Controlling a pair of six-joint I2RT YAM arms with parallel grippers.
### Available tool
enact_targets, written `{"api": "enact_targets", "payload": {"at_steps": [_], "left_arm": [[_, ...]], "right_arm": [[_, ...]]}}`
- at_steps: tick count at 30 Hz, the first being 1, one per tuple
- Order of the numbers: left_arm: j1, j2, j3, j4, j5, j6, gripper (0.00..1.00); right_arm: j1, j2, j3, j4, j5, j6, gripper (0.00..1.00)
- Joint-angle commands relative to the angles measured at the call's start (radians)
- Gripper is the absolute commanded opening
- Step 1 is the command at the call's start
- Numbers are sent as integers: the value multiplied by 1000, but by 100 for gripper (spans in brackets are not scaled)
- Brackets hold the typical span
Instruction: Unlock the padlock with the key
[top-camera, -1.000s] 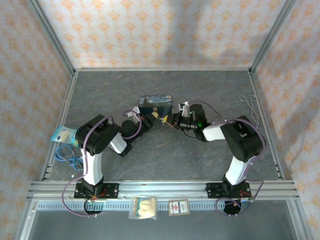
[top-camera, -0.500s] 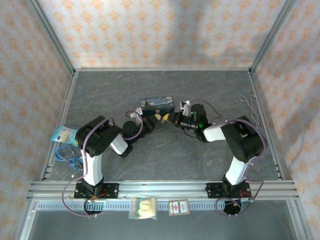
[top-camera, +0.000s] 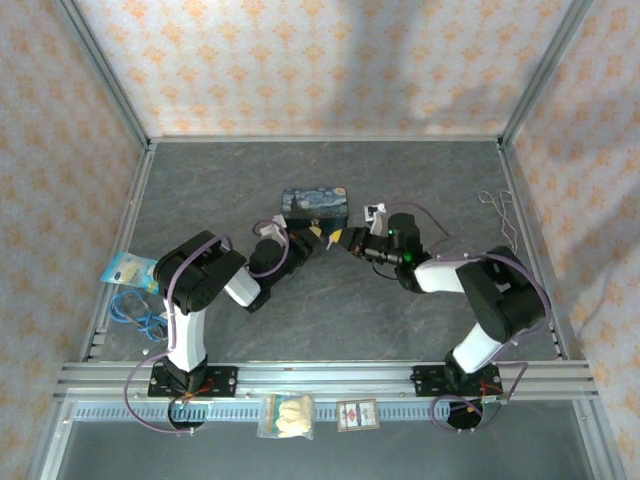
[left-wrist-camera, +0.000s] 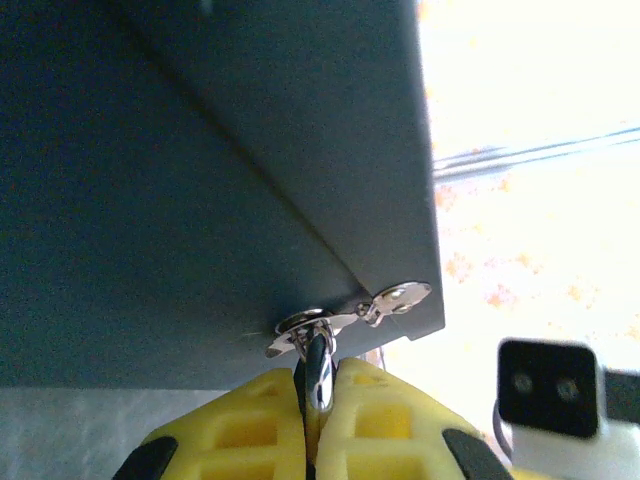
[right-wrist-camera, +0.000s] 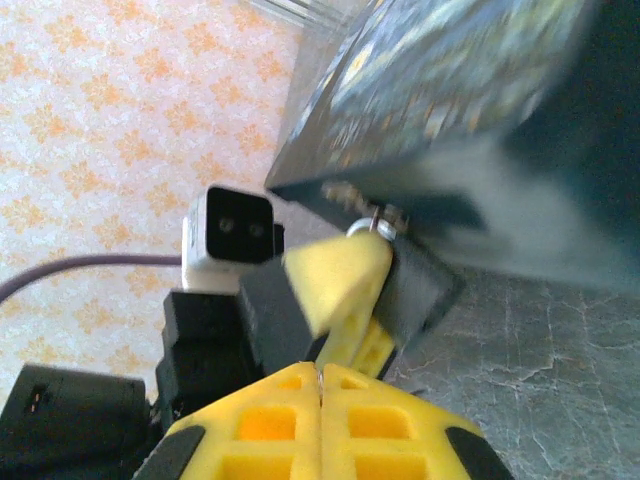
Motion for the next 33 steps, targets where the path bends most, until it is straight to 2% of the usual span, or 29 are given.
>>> {"api": "enact_targets", "payload": {"at_steps": [1,2,3,7,11,17,22,25,33], "left_arm": [[-10,35,62,2,-53,32,0],[-12,39,68,-5,-58,32,0],[-16,42,71,-13,-57,34,4],[-20,30,50,-32,-49,29,37],[-19,-36,-44,-9,-47,13,49],[-34,-191,-181,64,3,-45,51],[-78,-295,-185,-41,-7,-49,56],[-91,-301,-165,-90,-4,-51,57],[-118,-251,-130,23,26,-98,55]], "right_arm": [[0,-63,-21,-72,57,-68,0],[-1,-78,-28,-80,70,-70,0],[1,-90,-31,-86,81,-72,0],[-1,-121,-46,-92,127,-62,0],[0,-143,-60,-63,175,-22,0],[8,-151,-101,29,271,142,0],[62,-143,-86,54,354,195,0],[83,-127,-72,70,365,206,0],[109,-108,-68,140,353,254,0]]}}
